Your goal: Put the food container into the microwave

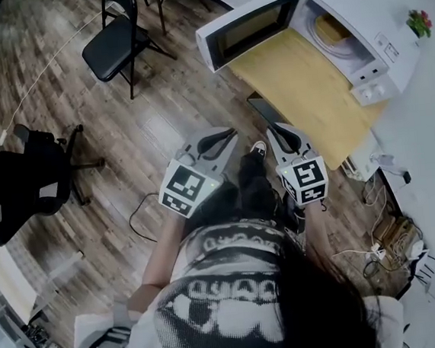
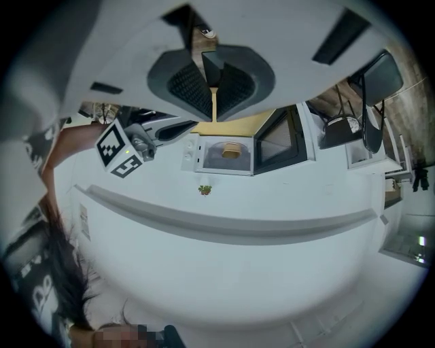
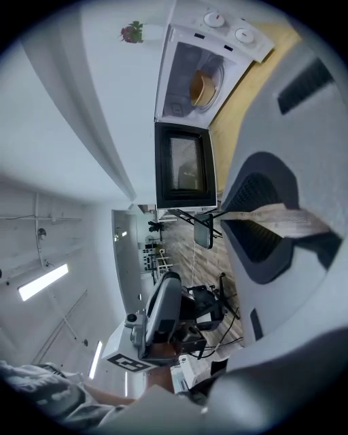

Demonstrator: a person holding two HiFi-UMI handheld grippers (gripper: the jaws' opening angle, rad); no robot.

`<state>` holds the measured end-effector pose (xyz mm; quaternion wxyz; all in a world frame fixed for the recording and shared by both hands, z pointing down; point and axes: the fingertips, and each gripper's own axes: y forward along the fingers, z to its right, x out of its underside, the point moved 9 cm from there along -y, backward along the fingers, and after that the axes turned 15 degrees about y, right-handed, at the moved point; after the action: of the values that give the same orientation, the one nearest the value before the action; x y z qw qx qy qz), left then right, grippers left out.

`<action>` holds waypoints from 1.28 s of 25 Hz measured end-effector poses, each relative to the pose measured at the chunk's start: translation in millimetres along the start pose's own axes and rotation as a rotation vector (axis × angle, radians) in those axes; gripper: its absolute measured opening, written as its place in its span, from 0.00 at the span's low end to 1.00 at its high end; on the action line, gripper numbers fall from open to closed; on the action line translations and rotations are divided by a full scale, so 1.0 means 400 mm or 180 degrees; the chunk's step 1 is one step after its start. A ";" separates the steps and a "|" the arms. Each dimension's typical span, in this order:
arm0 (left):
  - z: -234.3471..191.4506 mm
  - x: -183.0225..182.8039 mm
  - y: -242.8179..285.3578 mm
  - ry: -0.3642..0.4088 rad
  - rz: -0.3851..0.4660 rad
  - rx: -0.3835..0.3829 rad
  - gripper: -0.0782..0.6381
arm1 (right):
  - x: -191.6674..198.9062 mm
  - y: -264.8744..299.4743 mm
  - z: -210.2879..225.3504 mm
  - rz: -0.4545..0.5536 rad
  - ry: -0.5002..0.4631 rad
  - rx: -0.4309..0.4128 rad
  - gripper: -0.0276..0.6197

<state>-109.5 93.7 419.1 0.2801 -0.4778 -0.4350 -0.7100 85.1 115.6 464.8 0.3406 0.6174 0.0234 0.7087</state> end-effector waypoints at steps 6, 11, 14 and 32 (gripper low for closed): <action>0.032 0.019 -0.055 0.0032 0.0045 0.0050 0.13 | 0.021 -0.038 -0.063 0.0064 0.0003 0.0080 0.05; 0.054 0.028 -0.075 0.0058 0.0063 0.0089 0.13 | 0.032 -0.074 -0.086 0.0111 0.0019 0.0092 0.05; 0.065 0.031 -0.079 0.0085 0.0070 0.0119 0.13 | 0.041 -0.092 -0.093 0.0129 0.0025 0.0060 0.05; 0.094 0.041 -0.097 0.0172 0.0076 0.0142 0.13 | 0.075 -0.148 -0.060 0.0029 0.0108 0.0041 0.05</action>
<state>-131.2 145.3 426.7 0.3108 -0.4572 -0.4372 -0.7093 90.5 185.8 458.0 0.3329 0.6076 0.0310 0.7204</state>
